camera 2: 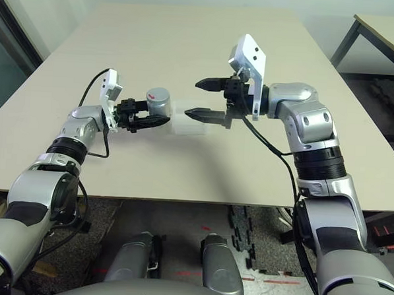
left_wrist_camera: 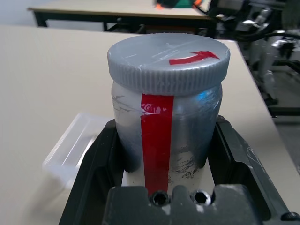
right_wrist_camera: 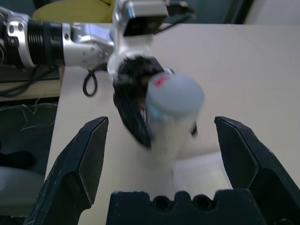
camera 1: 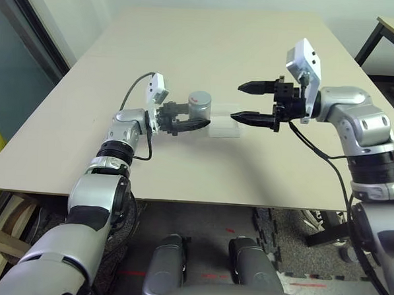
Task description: Pour the medicine from the bottle into the box.
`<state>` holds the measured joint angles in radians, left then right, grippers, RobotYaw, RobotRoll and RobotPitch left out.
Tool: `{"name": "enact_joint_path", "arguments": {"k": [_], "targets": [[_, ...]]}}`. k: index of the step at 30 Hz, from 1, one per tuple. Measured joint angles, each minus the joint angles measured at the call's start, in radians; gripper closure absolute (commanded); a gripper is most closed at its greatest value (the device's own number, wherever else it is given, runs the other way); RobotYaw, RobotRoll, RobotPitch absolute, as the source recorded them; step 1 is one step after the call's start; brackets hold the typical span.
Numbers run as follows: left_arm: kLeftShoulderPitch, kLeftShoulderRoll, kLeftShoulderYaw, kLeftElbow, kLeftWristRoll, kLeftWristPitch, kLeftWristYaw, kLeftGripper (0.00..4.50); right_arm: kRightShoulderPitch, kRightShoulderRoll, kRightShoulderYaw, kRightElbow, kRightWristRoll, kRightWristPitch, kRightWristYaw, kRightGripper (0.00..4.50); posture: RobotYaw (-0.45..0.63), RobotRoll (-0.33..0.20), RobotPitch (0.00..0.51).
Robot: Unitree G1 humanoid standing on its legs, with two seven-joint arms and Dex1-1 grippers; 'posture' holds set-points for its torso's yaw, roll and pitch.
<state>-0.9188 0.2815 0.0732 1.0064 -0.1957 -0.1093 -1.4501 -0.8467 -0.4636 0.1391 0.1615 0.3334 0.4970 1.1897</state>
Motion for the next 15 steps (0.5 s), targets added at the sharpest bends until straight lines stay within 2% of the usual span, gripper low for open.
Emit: {"name": "enact_joint_path", "arguments": {"k": [6,15], "targets": [[0.026,-0.023,-0.033,-0.088,-0.006,0.008,-0.022,1.79,-0.021,0.033,0.013,0.035,-0.006,-0.013,-0.012,0.0,-0.12,0.0,0.053],[0.056,-0.025,-0.054,-0.135,-0.019,0.047,-0.032,1.79,-0.026,0.058,0.035,0.046,-0.006,-0.017,-0.021,0.0,-0.12,0.0,0.053]]}}
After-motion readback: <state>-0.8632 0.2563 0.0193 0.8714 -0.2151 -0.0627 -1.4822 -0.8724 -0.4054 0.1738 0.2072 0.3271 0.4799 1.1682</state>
